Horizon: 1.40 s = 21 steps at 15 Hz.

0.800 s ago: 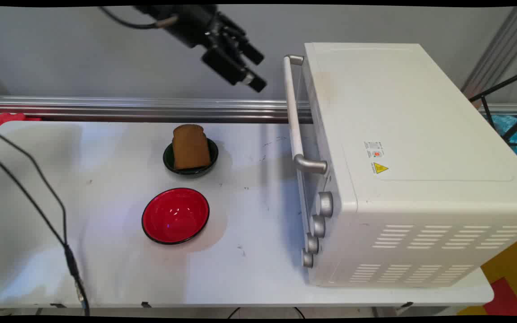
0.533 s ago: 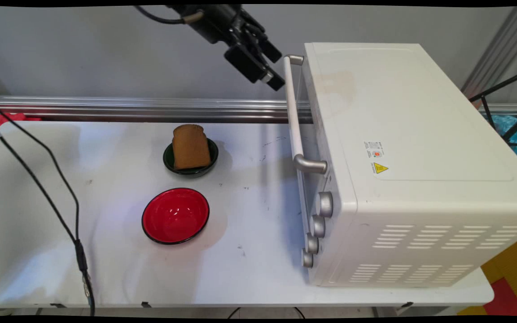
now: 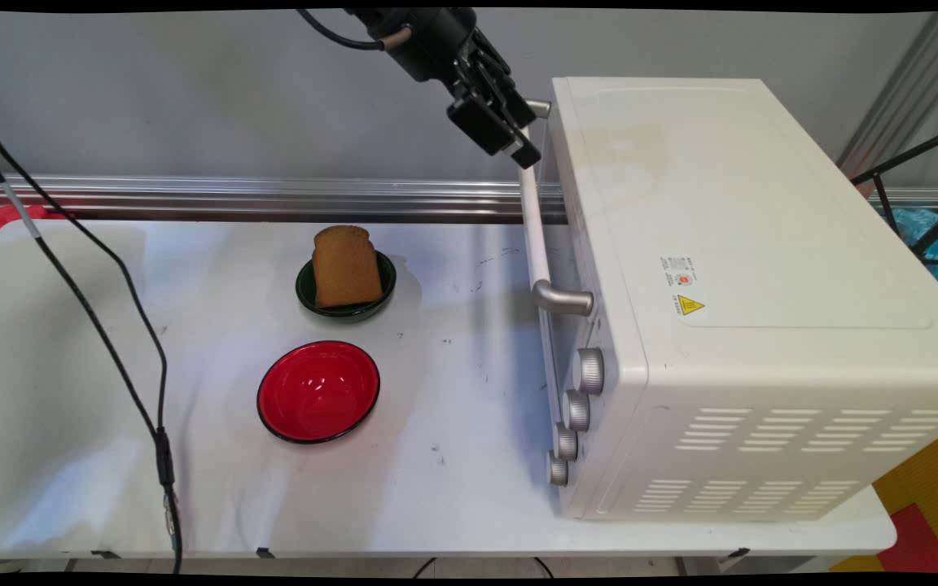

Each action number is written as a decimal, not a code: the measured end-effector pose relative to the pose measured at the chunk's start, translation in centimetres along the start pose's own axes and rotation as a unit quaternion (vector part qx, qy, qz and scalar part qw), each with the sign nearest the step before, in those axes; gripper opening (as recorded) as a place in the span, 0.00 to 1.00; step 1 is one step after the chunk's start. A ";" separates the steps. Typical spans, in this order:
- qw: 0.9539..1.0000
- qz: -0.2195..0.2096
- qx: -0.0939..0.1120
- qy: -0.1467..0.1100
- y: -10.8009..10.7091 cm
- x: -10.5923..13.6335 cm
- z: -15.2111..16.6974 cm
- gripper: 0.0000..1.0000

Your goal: Open the oven

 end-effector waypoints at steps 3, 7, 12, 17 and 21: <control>1.000 -0.002 0.001 -0.009 -0.4 0.3 0.7 0.00; 1.000 -0.008 -0.001 -0.018 -0.5 0.6 2.3 0.00; 1.000 -0.012 -0.006 -0.027 -0.5 0.6 4.6 0.00; 0.999 -0.018 -0.002 -0.034 -0.7 0.5 6.4 0.00; 0.999 -0.020 0.002 -0.046 -1.1 -0.1 7.1 0.00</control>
